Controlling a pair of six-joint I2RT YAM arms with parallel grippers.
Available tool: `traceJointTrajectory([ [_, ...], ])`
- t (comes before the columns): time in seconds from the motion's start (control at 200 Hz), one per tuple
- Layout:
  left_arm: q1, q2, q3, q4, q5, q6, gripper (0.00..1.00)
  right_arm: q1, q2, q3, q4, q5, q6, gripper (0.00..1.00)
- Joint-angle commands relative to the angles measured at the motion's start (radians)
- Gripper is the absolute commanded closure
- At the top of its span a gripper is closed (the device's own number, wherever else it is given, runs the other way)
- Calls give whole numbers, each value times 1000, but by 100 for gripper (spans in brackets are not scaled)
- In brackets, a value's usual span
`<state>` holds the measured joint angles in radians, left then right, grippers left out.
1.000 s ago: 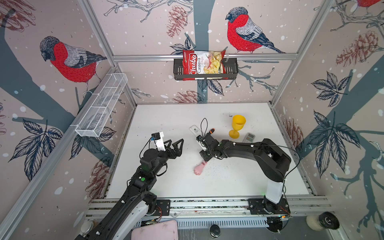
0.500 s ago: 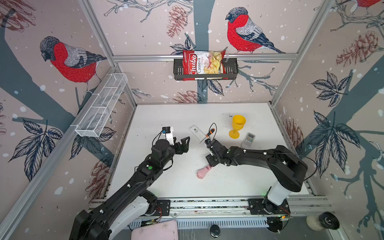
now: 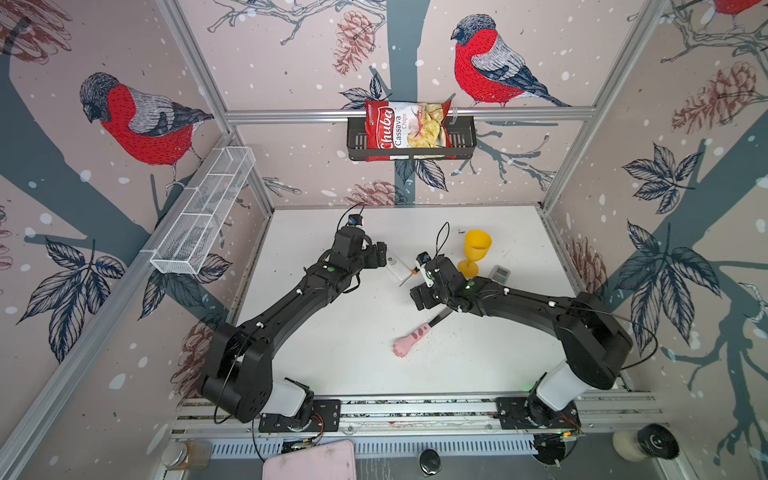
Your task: Unload the batteries from the remote control
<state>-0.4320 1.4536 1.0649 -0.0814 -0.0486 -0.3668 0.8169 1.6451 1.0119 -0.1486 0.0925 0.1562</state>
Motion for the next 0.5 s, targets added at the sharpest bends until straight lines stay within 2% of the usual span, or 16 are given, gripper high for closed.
traceJointTrajectory([
  [0.0, 39, 43, 76, -37, 29, -1, 7, -10, 61, 89, 12, -25, -87, 6],
  [0.275, 98, 119, 190, -56, 19, 38, 4, -23, 307, 360, -67, 45, -175, 4],
  [0.495, 162, 175, 219, -17, 66, 40, 4, -35, 427, 472, -96, 51, -204, 4],
])
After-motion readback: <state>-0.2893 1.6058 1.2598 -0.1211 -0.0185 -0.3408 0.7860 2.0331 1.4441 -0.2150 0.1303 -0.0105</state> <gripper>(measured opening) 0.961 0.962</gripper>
